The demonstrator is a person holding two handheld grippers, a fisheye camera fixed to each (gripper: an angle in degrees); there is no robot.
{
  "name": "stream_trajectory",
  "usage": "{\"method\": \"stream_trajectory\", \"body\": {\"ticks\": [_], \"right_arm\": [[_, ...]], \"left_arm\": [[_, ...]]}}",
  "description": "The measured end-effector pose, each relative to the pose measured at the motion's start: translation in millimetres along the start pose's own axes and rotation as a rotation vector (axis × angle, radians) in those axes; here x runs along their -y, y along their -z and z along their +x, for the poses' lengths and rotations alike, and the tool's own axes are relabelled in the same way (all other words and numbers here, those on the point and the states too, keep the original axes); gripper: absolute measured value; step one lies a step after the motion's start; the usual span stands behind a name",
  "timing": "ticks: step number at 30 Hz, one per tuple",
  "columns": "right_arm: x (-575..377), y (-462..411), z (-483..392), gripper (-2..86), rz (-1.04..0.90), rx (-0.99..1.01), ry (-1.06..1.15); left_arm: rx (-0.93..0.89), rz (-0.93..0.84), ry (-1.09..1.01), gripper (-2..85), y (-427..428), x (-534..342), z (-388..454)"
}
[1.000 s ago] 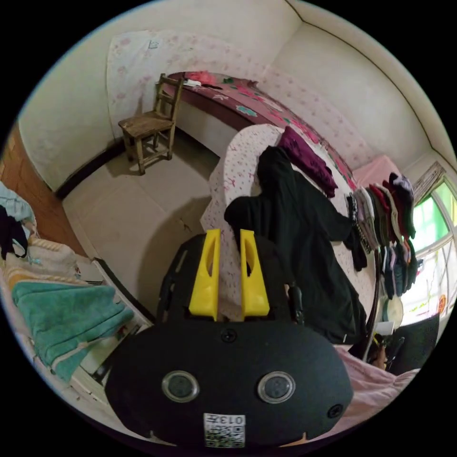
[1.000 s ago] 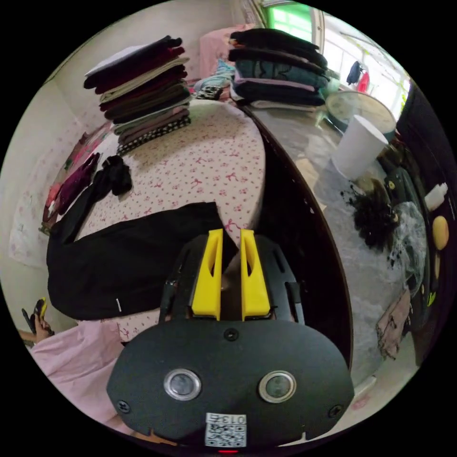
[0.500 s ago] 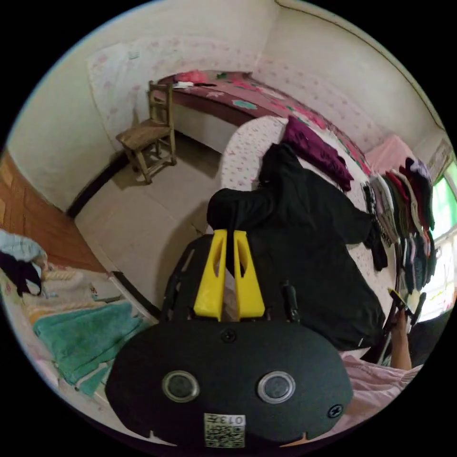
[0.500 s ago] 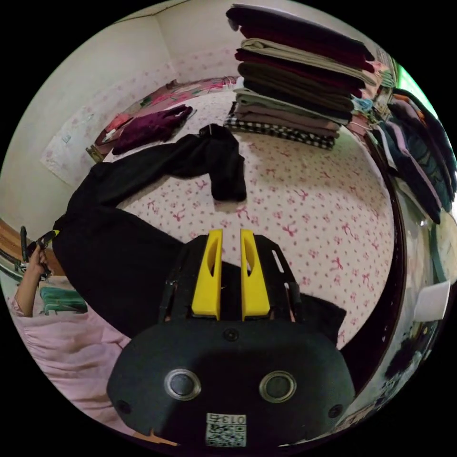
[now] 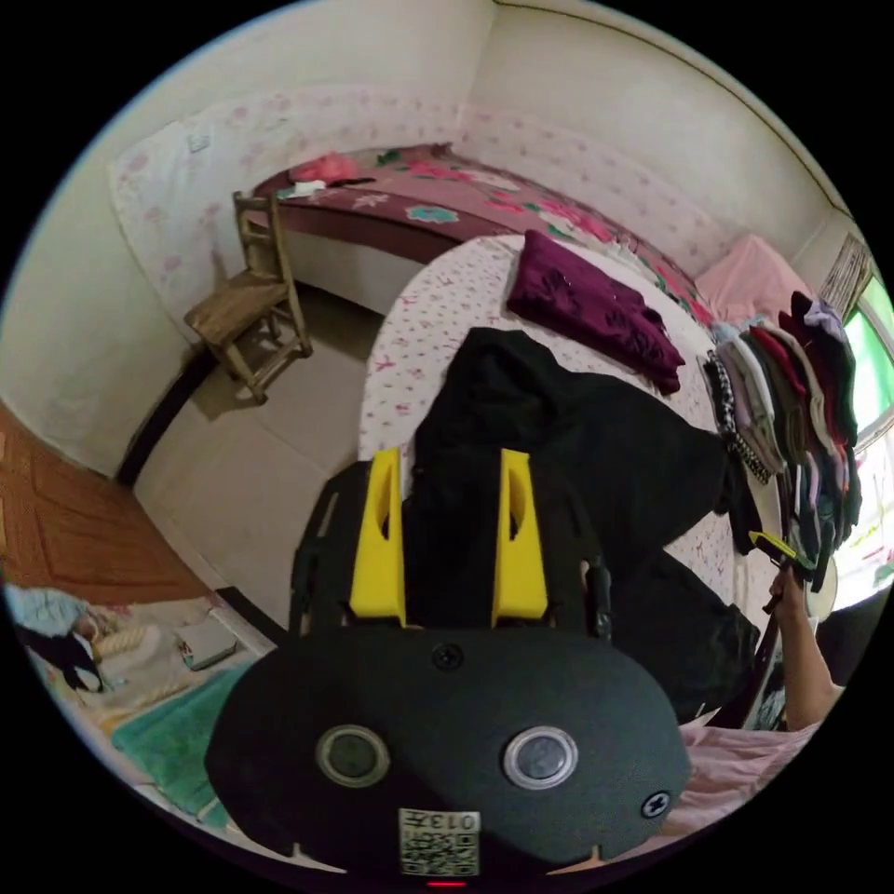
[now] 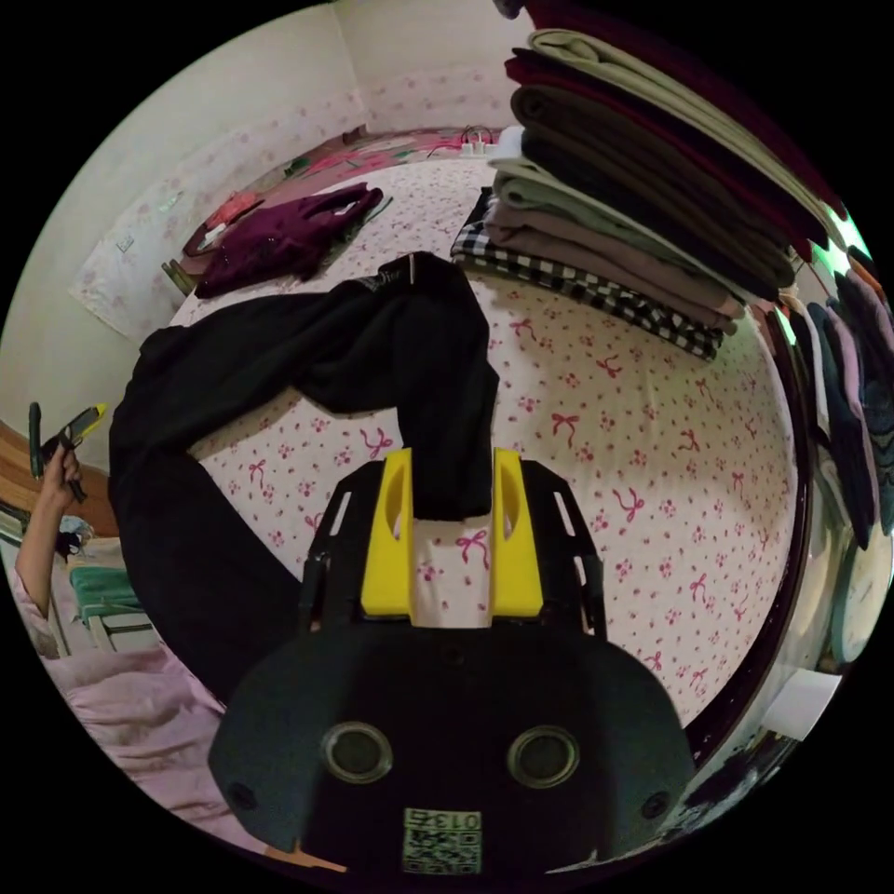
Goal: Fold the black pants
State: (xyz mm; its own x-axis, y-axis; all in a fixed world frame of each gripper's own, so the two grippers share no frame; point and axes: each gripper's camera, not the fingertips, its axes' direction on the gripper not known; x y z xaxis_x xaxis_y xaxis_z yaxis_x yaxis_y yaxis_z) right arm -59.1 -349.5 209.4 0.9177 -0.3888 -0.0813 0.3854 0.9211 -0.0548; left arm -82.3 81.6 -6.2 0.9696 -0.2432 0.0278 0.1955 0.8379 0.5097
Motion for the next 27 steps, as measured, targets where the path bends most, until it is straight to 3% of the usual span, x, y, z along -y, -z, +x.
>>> {"method": "stream_trajectory", "body": {"ticks": [2,4,6,14,18,21,24,27], "right_arm": [[14.3,-9.3,-0.2,7.4,-0.039,0.001,0.015],[23.3,-12.4,-0.4,5.1,-0.085,-0.029,0.051],[30.9,-3.7,2.4,4.2,-0.090,-0.076,0.086],[-19.4,128.2,63.1,2.8,0.262,-0.353,0.161],[-60.5,111.8,106.4,2.5,0.099,-0.294,0.008],[-96.3,82.4,133.4,2.4,-0.011,-0.226,-0.129],[-108.0,77.2,138.9,2.5,-0.010,-0.236,-0.158],[-112.0,79.4,151.8,2.6,0.022,-0.220,-0.205]], "left_arm": [[-0.019,-0.082,-0.037,13.3,-25.2,22.8,16.1],[0.016,-0.176,-0.087,7.3,-48.0,41.8,37.7],[0.063,-0.176,-0.116,3.9,-48.9,50.8,53.7],[0.019,-0.012,-0.192,1.6,-6.4,45.5,72.1],[-0.024,-0.137,-0.105,2.5,-38.8,36.1,53.5],[-0.047,-0.081,-0.054,4.1,-32.2,36.2,49.6],[-0.032,0.061,-0.096,5.5,-8.3,44.7,60.8],[0.023,0.078,-0.165,8.4,-7.8,67.3,80.2]]}}
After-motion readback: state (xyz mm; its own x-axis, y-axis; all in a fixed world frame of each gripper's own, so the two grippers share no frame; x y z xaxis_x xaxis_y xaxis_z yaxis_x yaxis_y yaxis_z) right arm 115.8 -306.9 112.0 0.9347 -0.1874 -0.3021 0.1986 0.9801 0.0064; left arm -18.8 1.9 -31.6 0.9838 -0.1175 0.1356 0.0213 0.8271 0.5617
